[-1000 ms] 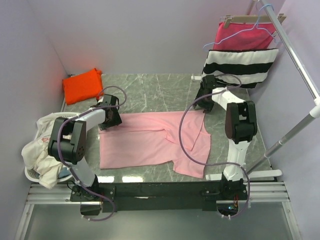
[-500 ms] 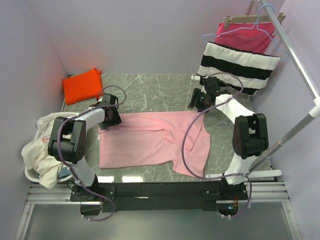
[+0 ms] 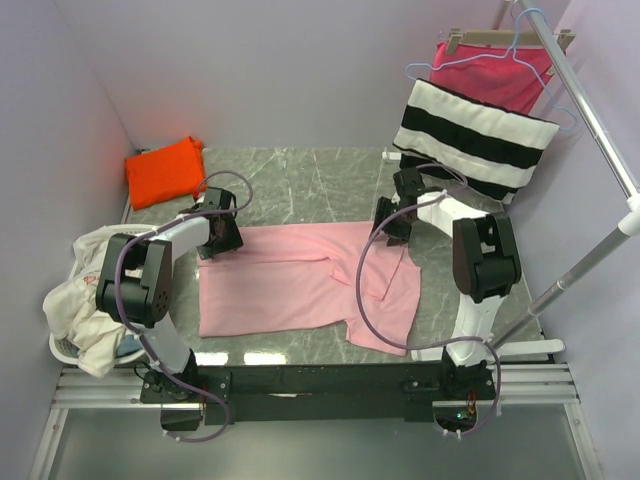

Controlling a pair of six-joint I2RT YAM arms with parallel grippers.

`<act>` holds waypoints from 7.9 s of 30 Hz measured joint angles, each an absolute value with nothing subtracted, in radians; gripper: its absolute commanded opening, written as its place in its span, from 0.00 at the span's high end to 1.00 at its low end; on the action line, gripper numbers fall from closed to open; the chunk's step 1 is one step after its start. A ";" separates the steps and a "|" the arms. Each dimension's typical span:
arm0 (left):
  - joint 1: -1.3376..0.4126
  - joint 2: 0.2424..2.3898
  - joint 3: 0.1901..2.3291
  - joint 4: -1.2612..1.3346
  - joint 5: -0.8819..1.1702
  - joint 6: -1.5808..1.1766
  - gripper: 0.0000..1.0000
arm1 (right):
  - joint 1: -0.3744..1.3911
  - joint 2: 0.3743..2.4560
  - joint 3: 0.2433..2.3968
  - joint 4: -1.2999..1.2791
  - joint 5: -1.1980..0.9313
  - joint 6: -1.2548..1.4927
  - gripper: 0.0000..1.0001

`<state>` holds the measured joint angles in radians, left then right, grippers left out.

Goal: Fold and stack the t-shirts
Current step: Fold the flattened tshirt in 1/3 of the way, then grap the side of the flattened tshirt closest away from the robot with both arms, then fold the other side of the tshirt into a rectangle, then rotate the tshirt 90 degrees

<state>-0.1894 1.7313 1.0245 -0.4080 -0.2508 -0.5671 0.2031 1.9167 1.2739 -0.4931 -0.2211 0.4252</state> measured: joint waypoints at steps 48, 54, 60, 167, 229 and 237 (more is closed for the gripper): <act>-0.466 1.113 0.656 -0.620 -0.281 -0.995 0.19 | 0.419 1.274 0.837 -0.677 0.128 0.700 0.25; -0.544 1.072 0.636 -0.735 -0.327 -1.139 0.19 | 0.561 1.166 0.737 -0.746 0.193 0.854 0.24; -0.602 1.003 0.602 -0.813 -0.346 -1.256 0.18 | 0.623 1.061 0.684 -0.831 0.210 0.965 0.25; -0.595 1.163 0.740 -0.904 -0.558 -1.348 0.99 | 0.407 1.185 0.809 -0.547 0.271 0.627 1.00; -0.364 1.677 0.942 -0.417 -0.368 -0.773 0.26 | 0.310 2.189 1.710 -0.661 0.049 0.480 0.38; -0.541 1.579 0.845 -0.419 -0.314 -0.822 0.26 | 0.322 2.443 2.148 -0.811 -0.049 0.395 0.37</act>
<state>-0.5411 1.5795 0.8452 -0.4191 -0.3141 -0.8223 0.3218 2.4432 2.1483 -0.8112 -0.0490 0.3954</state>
